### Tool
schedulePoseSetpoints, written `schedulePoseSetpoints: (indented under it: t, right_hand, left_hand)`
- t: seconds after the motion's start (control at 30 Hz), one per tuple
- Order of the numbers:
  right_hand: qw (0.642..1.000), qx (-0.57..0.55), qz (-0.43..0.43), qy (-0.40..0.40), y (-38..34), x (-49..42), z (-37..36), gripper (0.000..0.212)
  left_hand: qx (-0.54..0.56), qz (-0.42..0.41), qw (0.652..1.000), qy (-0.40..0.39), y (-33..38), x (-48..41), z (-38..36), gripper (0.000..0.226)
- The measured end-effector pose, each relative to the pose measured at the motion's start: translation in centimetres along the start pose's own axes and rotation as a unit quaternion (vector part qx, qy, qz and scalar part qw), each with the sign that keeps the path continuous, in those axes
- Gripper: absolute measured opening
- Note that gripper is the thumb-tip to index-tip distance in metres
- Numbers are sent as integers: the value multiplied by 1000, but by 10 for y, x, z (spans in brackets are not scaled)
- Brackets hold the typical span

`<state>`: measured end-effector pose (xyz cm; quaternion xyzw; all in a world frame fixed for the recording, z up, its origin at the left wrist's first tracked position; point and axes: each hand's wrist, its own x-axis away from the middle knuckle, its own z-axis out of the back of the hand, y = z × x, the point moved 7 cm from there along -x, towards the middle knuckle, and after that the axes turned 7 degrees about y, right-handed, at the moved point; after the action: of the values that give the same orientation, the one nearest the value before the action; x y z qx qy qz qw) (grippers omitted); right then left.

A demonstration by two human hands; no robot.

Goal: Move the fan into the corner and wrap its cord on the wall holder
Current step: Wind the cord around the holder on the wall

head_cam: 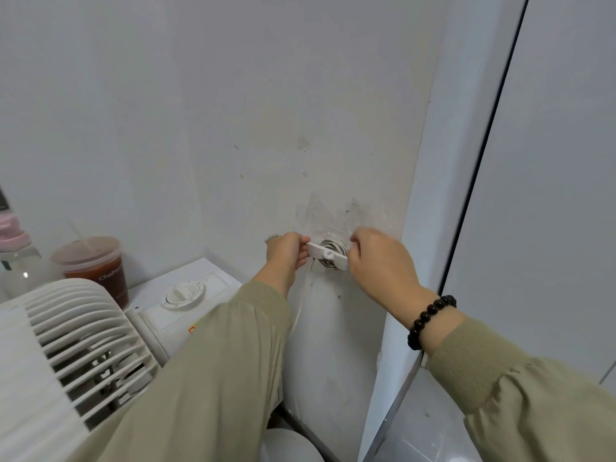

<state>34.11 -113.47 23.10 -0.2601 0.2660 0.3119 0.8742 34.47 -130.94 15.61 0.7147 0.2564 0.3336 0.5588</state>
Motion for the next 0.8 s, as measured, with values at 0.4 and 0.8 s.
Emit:
schedulePoseSetpoints:
  t: [0.4, 0.8]
  right_hand:
    - [985, -1, 144, -97, -9, 11, -28, 38]
    - [986, 32, 104, -129, -8, 9, -28, 36]
  left_hand:
    - [-80, -84, 993, 3, 32, 5, -8, 7]
    - [-16, -180, 983, 33, 84, 28, -6, 13]
